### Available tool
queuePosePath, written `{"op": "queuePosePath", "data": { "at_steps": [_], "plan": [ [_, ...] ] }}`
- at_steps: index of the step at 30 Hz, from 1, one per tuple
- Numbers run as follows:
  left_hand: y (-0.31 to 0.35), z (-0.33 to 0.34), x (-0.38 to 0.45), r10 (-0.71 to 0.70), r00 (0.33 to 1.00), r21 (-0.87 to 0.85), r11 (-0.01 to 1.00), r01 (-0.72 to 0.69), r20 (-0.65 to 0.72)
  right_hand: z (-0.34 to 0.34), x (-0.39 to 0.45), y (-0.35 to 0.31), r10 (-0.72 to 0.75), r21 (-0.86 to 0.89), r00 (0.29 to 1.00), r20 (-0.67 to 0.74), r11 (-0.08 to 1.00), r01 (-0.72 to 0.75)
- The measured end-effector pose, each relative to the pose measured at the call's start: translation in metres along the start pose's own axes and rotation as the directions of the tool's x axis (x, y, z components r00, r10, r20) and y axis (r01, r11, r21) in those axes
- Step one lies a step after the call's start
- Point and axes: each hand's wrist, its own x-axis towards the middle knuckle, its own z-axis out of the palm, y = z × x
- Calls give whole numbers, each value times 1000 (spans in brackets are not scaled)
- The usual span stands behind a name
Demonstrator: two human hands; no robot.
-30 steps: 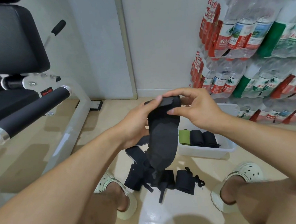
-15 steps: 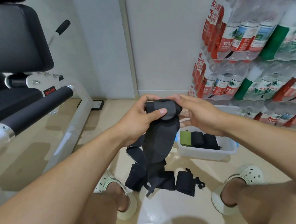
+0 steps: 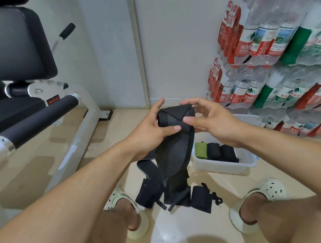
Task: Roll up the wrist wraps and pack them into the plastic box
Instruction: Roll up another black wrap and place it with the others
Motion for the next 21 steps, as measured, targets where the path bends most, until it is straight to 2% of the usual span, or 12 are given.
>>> {"op": "queuePosePath", "data": {
  "at_steps": [6, 12, 16, 19, 21],
  "plan": [
    [-2, 2, 3, -83, 997, -64, 994, 83, 6, -1, -1, 1, -99, -88, 994, -52, 992, 95],
    [-6, 3, 5, -49, 993, -142, 988, 64, 110, 3, -5, -3, -107, -86, 990, -96, 991, 99],
    [-4, 8, 6, -117, 993, -224, 968, 110, -18, 13, -3, 0, -78, -36, 981, -175, 997, 72],
    [-2, 7, 10, -124, 985, -277, 957, 87, -118, 21, -1, 3, -62, -93, 954, -292, 995, 36],
    [-1, 5, 13, -126, 978, -331, 941, 65, -167, 25, -1, 7, -19, -148, 950, -311, 989, -29]
  ]
}}
